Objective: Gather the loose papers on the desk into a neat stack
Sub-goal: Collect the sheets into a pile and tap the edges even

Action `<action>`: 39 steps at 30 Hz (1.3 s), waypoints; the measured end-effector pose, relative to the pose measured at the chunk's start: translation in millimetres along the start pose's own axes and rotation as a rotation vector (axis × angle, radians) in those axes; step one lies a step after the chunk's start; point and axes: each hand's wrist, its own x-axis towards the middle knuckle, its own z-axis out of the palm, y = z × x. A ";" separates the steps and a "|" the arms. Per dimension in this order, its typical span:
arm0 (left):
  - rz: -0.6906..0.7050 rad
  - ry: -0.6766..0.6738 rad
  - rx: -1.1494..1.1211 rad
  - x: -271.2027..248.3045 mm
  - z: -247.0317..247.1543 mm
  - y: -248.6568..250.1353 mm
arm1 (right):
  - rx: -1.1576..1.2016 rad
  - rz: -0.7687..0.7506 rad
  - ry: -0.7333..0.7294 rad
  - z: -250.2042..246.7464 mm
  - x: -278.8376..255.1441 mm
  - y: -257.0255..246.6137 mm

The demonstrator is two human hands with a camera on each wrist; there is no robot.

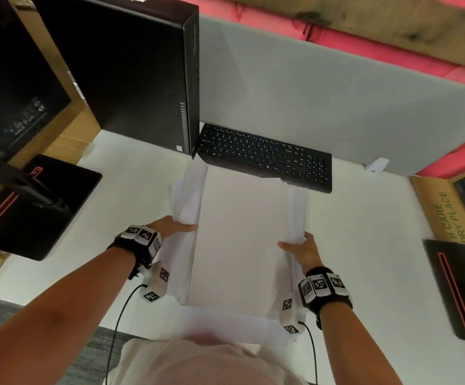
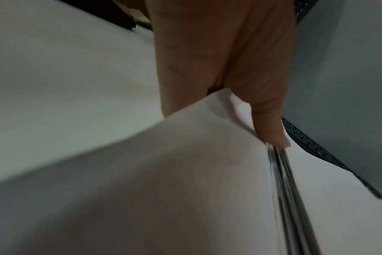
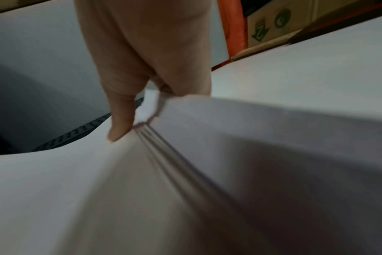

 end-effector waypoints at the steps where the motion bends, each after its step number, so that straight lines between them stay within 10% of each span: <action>1: 0.003 -0.002 -0.003 2.6 -0.9 -1.8 | 0.015 0.035 -0.017 2.4 0.4 2.2; 17: 0.287 -0.128 -0.411 -15.3 0.6 26.2 | 0.399 -0.088 -0.333 -16.7 -9.5 -11.2; 20: 0.346 -0.228 -0.329 -19.7 5.2 40.7 | 0.385 -0.107 -0.296 -20.2 -13.2 -16.6; 31: 0.833 0.138 -0.396 -70.8 -7.1 128.8 | 0.470 -0.582 -0.016 -47.2 -38.9 -104.4; 39: 0.756 0.052 -0.374 -68.0 -5.9 100.0 | 0.454 -0.524 -0.077 -45.0 -33.8 -91.7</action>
